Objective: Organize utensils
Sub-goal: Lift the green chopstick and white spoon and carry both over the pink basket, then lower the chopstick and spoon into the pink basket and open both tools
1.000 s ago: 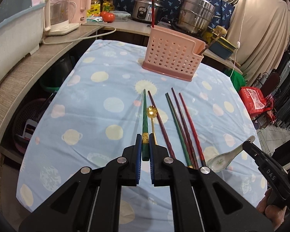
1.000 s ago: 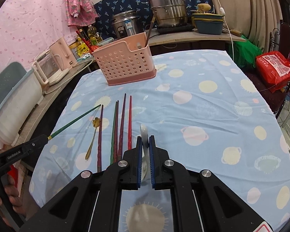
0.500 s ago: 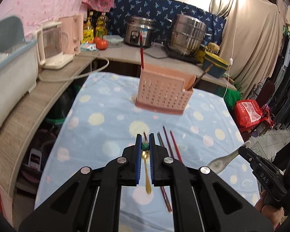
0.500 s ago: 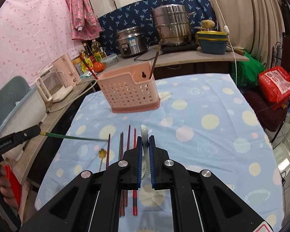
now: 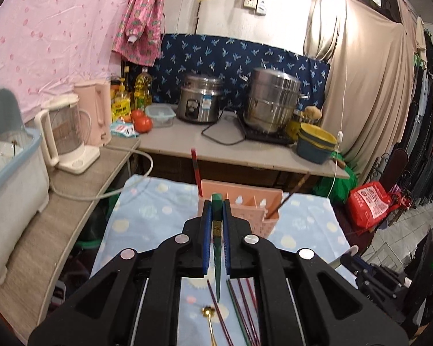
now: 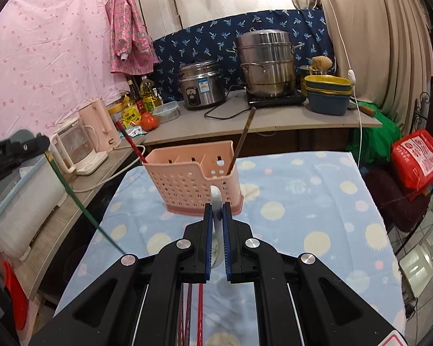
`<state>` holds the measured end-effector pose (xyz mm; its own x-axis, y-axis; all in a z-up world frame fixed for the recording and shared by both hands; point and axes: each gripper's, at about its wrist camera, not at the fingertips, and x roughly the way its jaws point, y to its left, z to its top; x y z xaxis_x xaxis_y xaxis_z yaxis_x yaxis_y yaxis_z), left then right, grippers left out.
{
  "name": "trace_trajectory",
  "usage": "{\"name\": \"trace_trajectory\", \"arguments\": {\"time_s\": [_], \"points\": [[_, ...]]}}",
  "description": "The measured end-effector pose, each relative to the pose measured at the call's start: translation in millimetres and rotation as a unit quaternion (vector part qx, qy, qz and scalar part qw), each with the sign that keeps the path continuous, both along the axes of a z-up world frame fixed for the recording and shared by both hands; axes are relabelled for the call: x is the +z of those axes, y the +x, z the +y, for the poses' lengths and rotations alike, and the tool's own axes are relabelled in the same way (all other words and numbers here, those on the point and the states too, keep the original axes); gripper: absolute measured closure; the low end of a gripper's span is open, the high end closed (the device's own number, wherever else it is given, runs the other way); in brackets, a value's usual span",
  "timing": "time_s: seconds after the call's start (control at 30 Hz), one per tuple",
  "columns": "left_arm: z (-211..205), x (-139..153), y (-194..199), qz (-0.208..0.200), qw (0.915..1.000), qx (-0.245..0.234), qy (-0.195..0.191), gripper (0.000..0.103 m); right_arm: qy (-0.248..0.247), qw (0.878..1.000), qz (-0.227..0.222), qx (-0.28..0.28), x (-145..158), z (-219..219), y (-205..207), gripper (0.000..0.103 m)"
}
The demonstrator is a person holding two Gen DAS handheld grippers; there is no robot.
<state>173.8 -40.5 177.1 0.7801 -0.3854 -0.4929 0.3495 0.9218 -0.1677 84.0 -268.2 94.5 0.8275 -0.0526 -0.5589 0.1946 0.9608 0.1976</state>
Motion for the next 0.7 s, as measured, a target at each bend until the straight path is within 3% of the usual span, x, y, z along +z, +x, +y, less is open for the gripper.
{"name": "trace_trajectory", "arguments": {"time_s": [0.47, 0.7], "points": [[-27, 70, 81, -0.077, 0.9962, 0.025, -0.032, 0.096, -0.002, 1.000, -0.024, 0.006, 32, -12, 96, 0.096], [-41, 60, 125, -0.076, 0.9960, 0.039, -0.028, 0.096, 0.001, 0.999, -0.030, 0.013, 35, -12, 143, 0.096]]}}
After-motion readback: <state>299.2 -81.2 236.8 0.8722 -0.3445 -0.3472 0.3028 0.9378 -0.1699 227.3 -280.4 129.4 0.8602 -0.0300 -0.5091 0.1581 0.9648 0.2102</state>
